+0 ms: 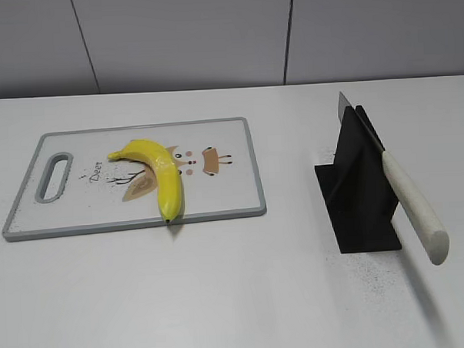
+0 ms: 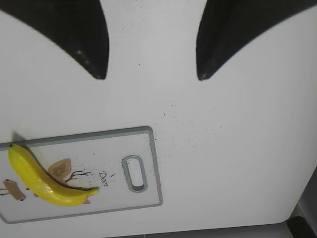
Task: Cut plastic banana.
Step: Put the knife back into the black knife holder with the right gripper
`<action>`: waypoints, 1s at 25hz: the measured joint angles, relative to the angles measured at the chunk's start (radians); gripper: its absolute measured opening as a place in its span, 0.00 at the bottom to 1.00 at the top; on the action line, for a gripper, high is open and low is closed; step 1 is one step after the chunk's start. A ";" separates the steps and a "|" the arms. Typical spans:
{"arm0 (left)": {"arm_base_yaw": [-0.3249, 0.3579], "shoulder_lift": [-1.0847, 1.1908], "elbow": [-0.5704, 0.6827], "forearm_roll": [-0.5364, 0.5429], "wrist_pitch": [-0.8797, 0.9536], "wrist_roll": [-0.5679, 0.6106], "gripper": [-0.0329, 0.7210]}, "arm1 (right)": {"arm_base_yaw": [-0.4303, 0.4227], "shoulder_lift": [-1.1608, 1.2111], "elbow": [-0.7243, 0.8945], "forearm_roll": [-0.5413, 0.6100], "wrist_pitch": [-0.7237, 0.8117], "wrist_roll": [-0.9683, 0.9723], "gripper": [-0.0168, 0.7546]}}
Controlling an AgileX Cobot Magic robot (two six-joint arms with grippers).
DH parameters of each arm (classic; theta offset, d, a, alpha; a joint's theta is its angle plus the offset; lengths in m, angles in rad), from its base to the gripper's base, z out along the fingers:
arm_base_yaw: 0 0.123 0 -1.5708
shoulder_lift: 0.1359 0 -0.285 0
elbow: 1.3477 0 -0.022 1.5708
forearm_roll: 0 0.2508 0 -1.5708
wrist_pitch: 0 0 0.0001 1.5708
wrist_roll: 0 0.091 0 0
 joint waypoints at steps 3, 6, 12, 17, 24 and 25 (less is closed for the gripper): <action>0.000 0.000 0.000 0.000 0.000 0.000 0.77 | 0.000 -0.091 0.001 0.000 0.000 -0.001 0.79; 0.000 0.000 0.000 0.000 0.000 0.000 0.77 | 0.000 -0.162 0.001 0.000 0.001 -0.001 0.79; 0.000 0.000 0.000 0.001 -0.001 0.000 0.77 | 0.000 -0.201 0.001 0.002 0.002 -0.002 0.79; 0.000 0.000 0.000 0.001 -0.001 0.000 0.77 | -0.060 -0.201 0.001 0.003 0.002 -0.002 0.79; 0.000 0.000 0.000 0.001 -0.001 0.000 0.77 | -0.249 -0.201 0.001 0.005 0.002 -0.003 0.79; 0.000 0.000 0.000 0.001 -0.001 0.000 0.77 | -0.274 -0.201 0.001 0.005 0.002 -0.003 0.78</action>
